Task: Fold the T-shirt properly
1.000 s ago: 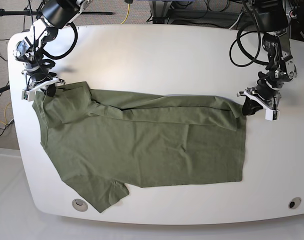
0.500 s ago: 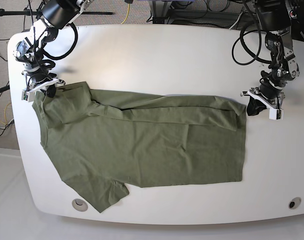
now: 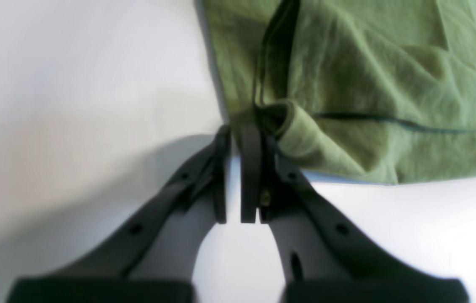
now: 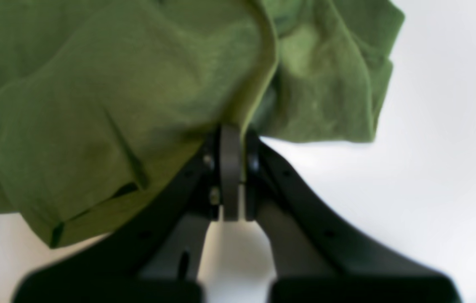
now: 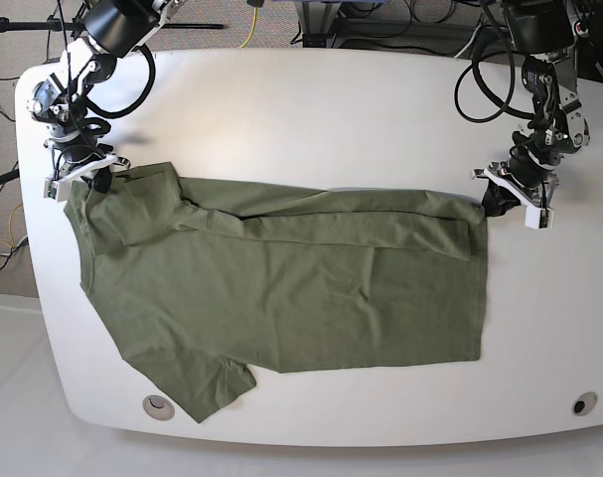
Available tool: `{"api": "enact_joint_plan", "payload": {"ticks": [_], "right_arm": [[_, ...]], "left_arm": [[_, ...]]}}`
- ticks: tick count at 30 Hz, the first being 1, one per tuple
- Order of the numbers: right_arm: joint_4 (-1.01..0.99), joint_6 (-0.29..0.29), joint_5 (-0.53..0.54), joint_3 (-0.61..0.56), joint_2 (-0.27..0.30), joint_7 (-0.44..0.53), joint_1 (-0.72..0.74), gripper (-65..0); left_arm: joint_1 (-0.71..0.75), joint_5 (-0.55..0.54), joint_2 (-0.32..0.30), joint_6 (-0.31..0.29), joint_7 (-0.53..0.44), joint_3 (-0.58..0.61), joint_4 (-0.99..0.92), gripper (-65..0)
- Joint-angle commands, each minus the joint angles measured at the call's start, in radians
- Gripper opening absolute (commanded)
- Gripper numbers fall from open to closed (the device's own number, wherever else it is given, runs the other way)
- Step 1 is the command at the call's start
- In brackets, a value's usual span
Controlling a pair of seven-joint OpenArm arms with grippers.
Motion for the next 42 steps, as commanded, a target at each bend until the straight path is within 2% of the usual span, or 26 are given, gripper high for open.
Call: {"api": "enact_joint_plan", "payload": {"ticks": [1, 6, 8, 12, 14, 18, 32, 38, 42], "right_arm": [[0.026, 0.007, 0.013, -0.001, 0.008, 0.025, 0.01, -65.0], [0.028, 0.007, 0.011, 0.0, 0.007, 0.028, 0.009, -65.0], [0.021, 0.007, 0.012, 0.009, 0.012, 0.029, 0.011, -65.0], [0.019, 0.007, 0.009, 0.011, 0.012, 0.027, 0.011, -65.0], [0.018, 0.007, 0.007, 0.011, 0.011, 0.028, 0.012, -65.0], [0.014, 0.007, 0.01, 0.01, 0.007, 0.029, 0.016, -65.0], [0.0, 0.007, 0.011, 0.01, 0.009, 0.027, 0.039, -65.0], [-0.016, 0.007, 0.002, -0.012, 0.008, 0.017, 0.054, -65.0], [-0.022, 0.007, -0.001, -0.025, 0.008, 0.017, 0.061, -65.0]], "left_arm": [[-0.021, -0.016, -0.021, -0.004, -0.027, -0.007, 0.012, -62.5], [-0.023, -0.018, -0.022, -0.002, -0.021, -0.008, 0.009, -61.9], [-0.025, -0.013, -0.025, 0.01, 0.012, -0.005, 0.006, -52.4], [-0.025, -0.013, -0.027, 0.012, 0.047, -0.002, 0.004, -37.4], [-0.024, -0.013, -0.028, 0.013, 0.056, 0.0, 0.004, -32.1], [-0.023, -0.017, -0.03, 0.007, 0.055, -0.002, 0.018, -28.5], [-0.006, -0.017, -0.024, 0.007, 0.025, 0.0, 0.051, -44.9], [-0.01, -0.018, -0.017, 0.001, 0.015, -0.001, 0.032, -47.0], [-0.016, -0.02, -0.011, -0.001, 0.021, -0.001, 0.028, -44.6]]}}
